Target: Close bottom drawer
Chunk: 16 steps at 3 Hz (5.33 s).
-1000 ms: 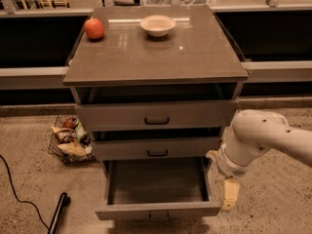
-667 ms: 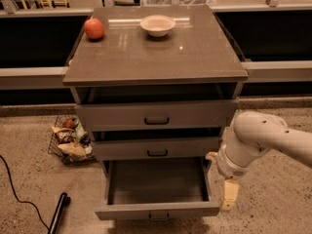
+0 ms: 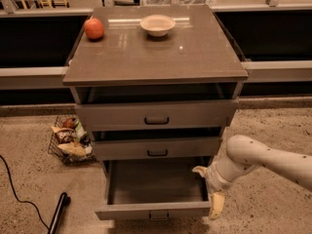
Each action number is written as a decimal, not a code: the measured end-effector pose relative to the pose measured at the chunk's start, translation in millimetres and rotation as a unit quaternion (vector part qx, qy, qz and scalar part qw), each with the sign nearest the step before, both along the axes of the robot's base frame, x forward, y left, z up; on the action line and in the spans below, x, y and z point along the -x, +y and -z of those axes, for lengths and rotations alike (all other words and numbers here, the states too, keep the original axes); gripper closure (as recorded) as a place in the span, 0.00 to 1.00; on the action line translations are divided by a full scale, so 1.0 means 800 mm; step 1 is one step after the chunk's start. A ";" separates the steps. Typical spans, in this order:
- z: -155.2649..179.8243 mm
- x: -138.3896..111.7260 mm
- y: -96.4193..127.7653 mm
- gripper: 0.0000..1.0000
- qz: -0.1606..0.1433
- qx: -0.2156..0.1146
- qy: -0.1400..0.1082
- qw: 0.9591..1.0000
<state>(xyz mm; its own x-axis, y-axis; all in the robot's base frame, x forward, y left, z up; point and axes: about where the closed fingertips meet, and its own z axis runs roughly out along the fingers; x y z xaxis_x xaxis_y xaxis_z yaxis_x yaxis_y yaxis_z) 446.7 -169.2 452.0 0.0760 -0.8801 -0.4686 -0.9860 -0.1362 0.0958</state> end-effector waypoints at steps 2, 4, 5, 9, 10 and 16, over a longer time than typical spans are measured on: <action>0.105 -0.001 0.044 0.00 -0.043 -0.085 0.038 0.995; 0.148 0.004 0.064 0.00 -0.059 -0.103 0.063 0.991; 0.172 0.005 0.062 0.00 -0.060 -0.113 0.075 0.989; 0.334 0.023 0.038 0.87 -0.044 -0.104 0.082 0.990; 0.352 0.026 0.038 1.00 -0.031 -0.089 0.075 0.993; 0.353 0.025 0.039 0.00 -0.030 -0.088 0.073 0.993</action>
Offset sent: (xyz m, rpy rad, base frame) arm 0.0014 0.0530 -0.1271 0.2634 0.1236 0.1274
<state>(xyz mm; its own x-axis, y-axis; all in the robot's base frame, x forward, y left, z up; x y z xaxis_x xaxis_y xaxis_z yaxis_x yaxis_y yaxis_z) 426.8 -138.4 169.2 0.0455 -0.7793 -0.6250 -0.9530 -0.2215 0.2067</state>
